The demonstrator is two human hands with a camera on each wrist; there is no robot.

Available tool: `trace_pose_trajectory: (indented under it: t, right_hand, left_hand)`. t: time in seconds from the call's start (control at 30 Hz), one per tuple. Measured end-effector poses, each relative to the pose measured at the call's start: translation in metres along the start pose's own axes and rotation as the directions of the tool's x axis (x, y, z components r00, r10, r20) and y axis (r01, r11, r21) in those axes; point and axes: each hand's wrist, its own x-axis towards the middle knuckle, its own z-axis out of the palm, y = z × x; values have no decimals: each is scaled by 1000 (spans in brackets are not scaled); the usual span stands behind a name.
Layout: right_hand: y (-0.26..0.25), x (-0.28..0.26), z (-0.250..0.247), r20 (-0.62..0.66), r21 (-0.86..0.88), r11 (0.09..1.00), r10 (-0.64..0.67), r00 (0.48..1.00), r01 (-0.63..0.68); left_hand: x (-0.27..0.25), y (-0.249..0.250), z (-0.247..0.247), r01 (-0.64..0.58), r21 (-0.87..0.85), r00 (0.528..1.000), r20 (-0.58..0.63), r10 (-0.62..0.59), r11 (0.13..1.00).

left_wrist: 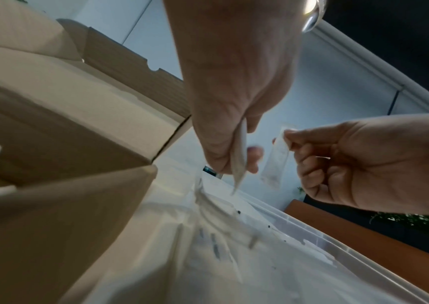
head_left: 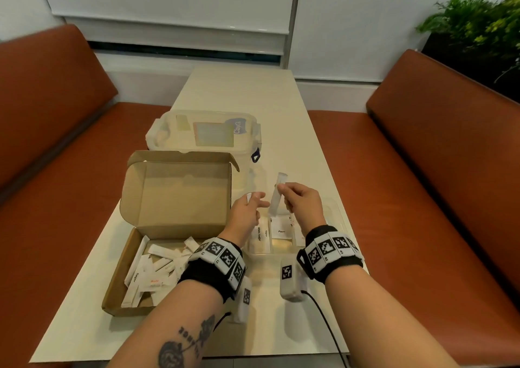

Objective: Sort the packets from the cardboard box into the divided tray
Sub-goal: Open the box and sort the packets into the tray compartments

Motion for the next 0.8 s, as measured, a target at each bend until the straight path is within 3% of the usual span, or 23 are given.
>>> trace_pose_trajectory:
  t: [0.1,0.23,0.37,0.47,0.6,0.8]
  right_hand:
    - [-2,-2,-2,101,113,993,7,995,-18]
    - [-7,-7,-3,251,295,948,44,967,-119]
    - [-6,-12,-9,353,363,896,122,928,-256]
    - [0,-14,-16,368,331,896,166,915,-295]
    - [10,-18,-21,323,219,943,173,931,-251]
    - [14,-16,-23,277,189,967,114,954,-170]
  left_hand:
    - [1,-1,1,24,59,1000,11,-24,998]
    - [3,0,3,146,33,989,-41,-145,989]
    - [2,-2,2,83,22,995,-57,-82,996]
    - [0,-1,1,-29,44,993,-116,34,999]
    - [1,1,3,-71,23,990,-120,73,997]
    - [1,2,6,61,111,992,-117,-48,992]
